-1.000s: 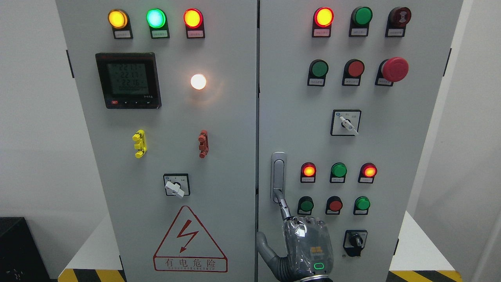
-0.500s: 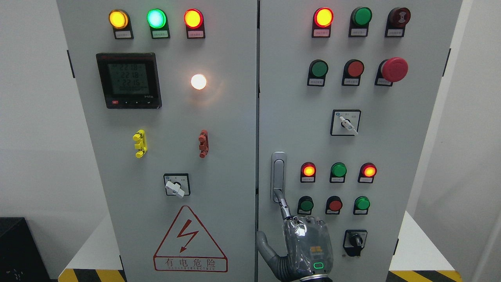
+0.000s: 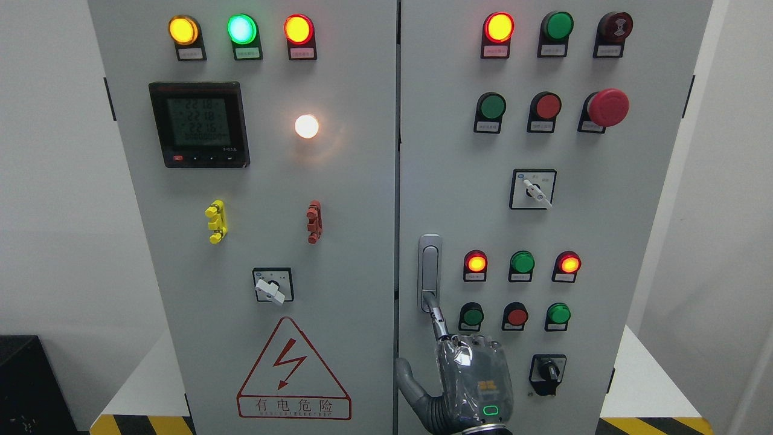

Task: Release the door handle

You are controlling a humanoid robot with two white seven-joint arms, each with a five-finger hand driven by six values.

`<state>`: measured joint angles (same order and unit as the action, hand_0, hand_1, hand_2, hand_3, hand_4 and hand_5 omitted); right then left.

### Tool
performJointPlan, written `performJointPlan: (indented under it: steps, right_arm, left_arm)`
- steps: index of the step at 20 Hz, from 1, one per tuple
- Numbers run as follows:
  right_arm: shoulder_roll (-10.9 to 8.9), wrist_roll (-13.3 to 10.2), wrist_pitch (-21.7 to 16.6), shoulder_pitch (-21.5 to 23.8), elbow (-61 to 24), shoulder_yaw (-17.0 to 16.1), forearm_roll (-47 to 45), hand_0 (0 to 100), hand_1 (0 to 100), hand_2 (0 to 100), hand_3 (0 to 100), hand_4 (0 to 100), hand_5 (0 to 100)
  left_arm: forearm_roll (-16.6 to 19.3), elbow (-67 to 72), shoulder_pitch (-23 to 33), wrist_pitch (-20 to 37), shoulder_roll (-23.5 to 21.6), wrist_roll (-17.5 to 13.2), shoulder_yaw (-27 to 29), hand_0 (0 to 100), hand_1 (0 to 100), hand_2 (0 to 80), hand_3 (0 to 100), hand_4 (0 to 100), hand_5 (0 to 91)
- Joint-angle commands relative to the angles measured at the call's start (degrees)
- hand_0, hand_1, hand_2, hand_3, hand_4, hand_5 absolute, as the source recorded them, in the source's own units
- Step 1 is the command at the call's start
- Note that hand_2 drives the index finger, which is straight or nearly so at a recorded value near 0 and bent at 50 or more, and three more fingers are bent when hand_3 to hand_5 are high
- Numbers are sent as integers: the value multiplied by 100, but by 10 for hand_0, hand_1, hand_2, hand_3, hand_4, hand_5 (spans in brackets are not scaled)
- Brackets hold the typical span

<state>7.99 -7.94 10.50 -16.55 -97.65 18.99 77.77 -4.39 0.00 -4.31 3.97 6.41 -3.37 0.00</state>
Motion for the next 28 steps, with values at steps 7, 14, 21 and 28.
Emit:
performJointPlan:
  steps: [7,14,21,28]
  right_arm:
    - [10,29,13,21,79,-19,1,352,359,37,1000,1000,987]
    - [1,161,13,73,79,-19,1,350,361,42,1000,1000,987]
    - [1,170,13,82,97,-19,1,345,361,44,1000,1000,987]
    - [1,170,13,82,176,-27,1,343,359,44,1000,1000,987]
  left_arm:
    - [0,-114,0,-2,0,3,-123,0,0,23,89,12,0]
    - [0,-114,0,-2,0,3,-123,0,0,23,88,13,0]
    - [0,-114,0,-2,0,3,-123,0,0,24,87,13,0]
    - [0,-114,0,-2,0,3,-123,0,0,24,88,13,0]
